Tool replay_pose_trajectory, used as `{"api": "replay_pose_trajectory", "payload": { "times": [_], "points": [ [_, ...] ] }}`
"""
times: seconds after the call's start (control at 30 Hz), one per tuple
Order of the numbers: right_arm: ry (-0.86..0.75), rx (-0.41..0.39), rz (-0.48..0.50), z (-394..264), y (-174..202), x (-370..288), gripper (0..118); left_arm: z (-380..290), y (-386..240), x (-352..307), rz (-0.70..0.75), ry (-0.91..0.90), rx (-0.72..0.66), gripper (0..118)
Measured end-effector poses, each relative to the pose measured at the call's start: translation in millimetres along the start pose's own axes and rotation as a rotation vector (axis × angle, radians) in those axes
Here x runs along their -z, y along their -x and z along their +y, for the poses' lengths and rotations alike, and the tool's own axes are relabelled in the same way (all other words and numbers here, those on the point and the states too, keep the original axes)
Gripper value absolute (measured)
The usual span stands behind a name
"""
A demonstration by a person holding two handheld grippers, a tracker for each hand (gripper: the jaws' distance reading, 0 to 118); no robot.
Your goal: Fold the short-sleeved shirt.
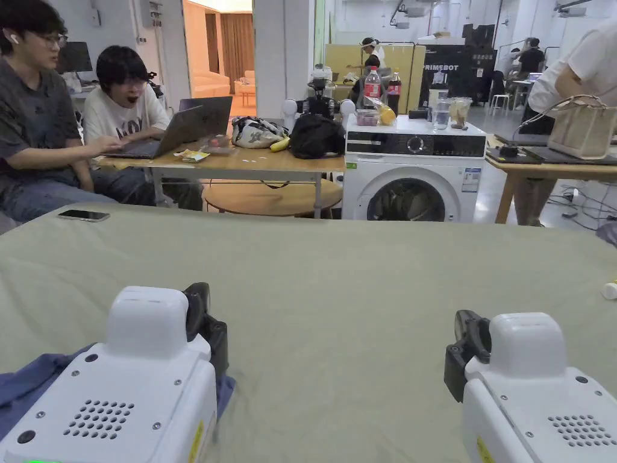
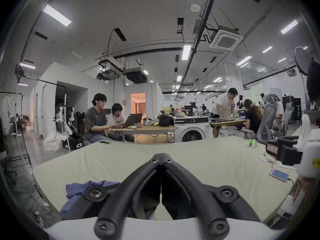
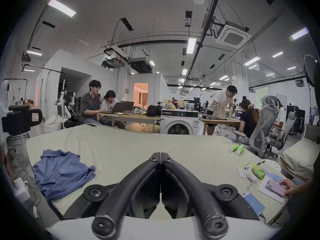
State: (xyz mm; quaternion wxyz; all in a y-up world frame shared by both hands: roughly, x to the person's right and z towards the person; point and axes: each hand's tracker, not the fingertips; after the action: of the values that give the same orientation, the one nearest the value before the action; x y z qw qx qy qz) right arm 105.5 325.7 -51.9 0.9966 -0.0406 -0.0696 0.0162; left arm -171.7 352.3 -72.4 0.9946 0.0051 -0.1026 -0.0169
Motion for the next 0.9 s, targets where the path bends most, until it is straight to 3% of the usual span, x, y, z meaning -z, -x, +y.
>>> {"api": "replay_pose_trajectory", "payload": {
  "times": [0.47, 0.8, 0.83, 0.9],
  "points": [
    [0.001, 0.04, 0.215, -1, 72, 24, 0, -8, 87, -25, 0.207, 0.018, -0.045, 0],
    [0.014, 0.05, 0.263, -2, 90, 32, 0, -8, 105, -24, 0.233, 0.076, -0.04, 1],
    [0.015, 0.054, 0.265, -3, 89, 32, 0, -7, 106, -20, 0.224, 0.109, -0.033, 14],
    [0.017, 0.06, 0.265, -4, 87, 33, 0, -8, 115, -7, 0.2, 0.189, -0.036, 50]
  ]
}}
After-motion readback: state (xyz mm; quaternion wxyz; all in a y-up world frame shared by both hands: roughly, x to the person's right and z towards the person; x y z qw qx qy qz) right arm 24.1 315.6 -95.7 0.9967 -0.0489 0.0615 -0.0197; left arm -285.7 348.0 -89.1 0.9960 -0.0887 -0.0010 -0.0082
